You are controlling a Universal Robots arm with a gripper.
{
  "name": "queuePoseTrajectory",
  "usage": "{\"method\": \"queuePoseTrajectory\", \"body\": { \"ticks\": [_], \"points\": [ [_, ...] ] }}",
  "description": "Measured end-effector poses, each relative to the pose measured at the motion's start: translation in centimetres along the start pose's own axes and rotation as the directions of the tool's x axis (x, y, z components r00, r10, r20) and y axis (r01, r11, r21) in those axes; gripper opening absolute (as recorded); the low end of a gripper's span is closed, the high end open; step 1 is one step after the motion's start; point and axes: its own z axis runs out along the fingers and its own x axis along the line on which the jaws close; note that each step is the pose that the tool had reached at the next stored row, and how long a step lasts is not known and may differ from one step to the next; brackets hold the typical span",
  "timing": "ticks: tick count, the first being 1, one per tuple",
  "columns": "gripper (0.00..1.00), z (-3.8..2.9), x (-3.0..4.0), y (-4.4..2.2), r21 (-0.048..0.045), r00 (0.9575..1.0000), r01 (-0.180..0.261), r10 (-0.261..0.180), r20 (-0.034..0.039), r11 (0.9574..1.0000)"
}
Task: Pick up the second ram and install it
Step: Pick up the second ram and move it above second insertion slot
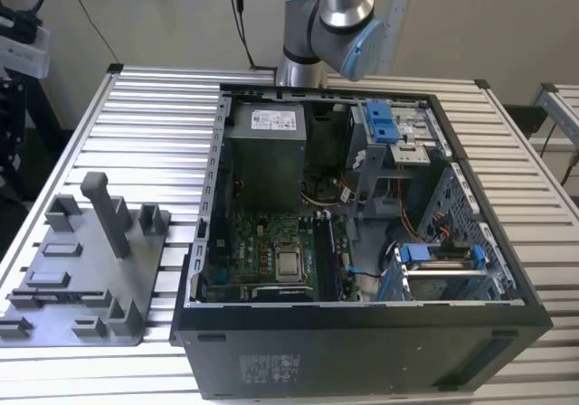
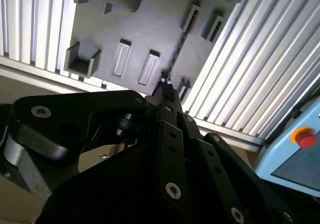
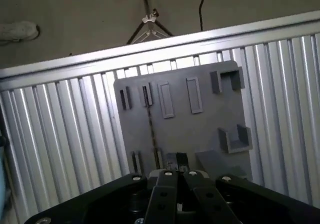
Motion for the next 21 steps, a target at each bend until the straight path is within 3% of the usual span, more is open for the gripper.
{"method": "queuePoseTrajectory", "body": {
  "ticks": [4, 9, 17, 18, 20, 21],
  "points": [
    [0.11, 0.24, 0.00, -0.01, -0.0001, 0.9973, 0.073, -0.073, -0.0016, 0.9973],
    [0.11, 0.42, 0.03, 0.02, 0.0005, 0.9892, 0.146, -0.146, -0.0032, 0.9892],
    [0.11, 0.42, 0.02, 0.02, 0.0007, 0.9891, 0.147, -0.147, -0.0032, 0.9891],
    [0.12, 0.42, 0.02, 0.02, 0.0007, 0.9891, 0.147, -0.147, -0.0032, 0.9891],
    [0.24, 0.42, 0.02, 0.02, 0.0007, 0.9891, 0.147, -0.147, -0.0032, 0.9891],
    [0.24, 0.42, 0.02, 0.02, 0.0007, 0.9891, 0.147, -0.147, -0.0032, 0.9891]
  ]
}}
